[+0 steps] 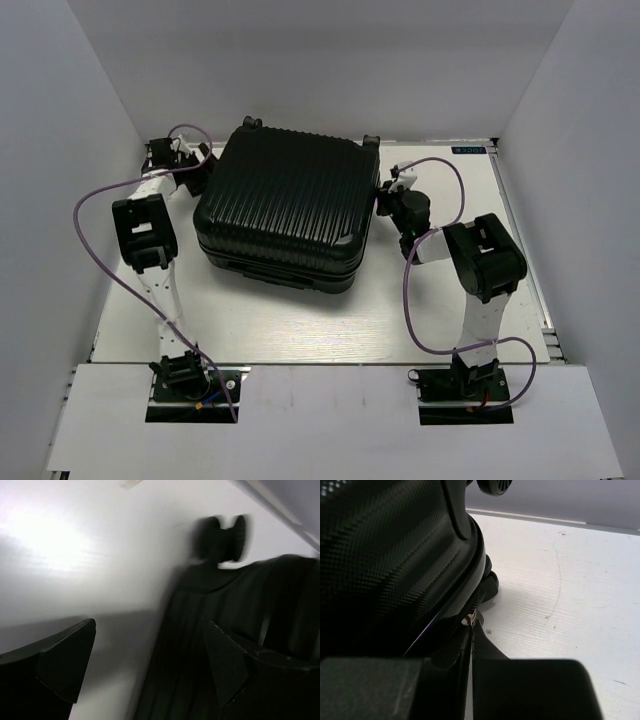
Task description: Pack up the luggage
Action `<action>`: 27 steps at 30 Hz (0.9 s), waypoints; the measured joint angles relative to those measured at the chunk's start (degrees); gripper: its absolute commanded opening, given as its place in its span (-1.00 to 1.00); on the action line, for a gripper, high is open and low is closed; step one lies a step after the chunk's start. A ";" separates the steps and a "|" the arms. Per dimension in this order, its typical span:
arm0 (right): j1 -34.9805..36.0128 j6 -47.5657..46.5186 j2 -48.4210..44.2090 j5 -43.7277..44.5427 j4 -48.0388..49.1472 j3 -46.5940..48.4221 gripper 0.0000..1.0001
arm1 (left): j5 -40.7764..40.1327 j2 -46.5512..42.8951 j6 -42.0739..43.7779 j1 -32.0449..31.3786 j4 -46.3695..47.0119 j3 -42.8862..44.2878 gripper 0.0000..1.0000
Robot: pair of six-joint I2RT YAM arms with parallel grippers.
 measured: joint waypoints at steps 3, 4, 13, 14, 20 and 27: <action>0.00 -0.07 -1.09 -0.70 -1.46 -0.52 -1.00 | -16.79 -9.81 -2.56 -1.51 -12.98 -6.80 1.00; 0.00 0.04 -1.55 -0.98 -1.60 -1.01 -1.00 | -22.27 -14.84 -3.58 -1.81 -16.15 -10.82 1.00; 0.09 0.46 -4.42 -2.82 -3.43 -3.23 -1.00 | -47.23 -72.13 -18.40 -2.16 -37.99 -41.72 1.00; 0.11 0.48 -4.76 -3.04 -3.52 -3.58 -1.00 | -47.15 -76.56 -19.76 -2.43 -39.32 -45.31 1.00; 0.59 -0.07 -6.84 -3.87 -4.28 -5.60 -1.00 | -41.66 -94.68 -31.65 -6.36 -43.80 -65.70 0.93; 0.70 -1.84 -7.69 -4.31 -5.75 -5.64 -1.00 | -39.98 -99.69 -43.50 -24.30 -34.71 -78.86 0.93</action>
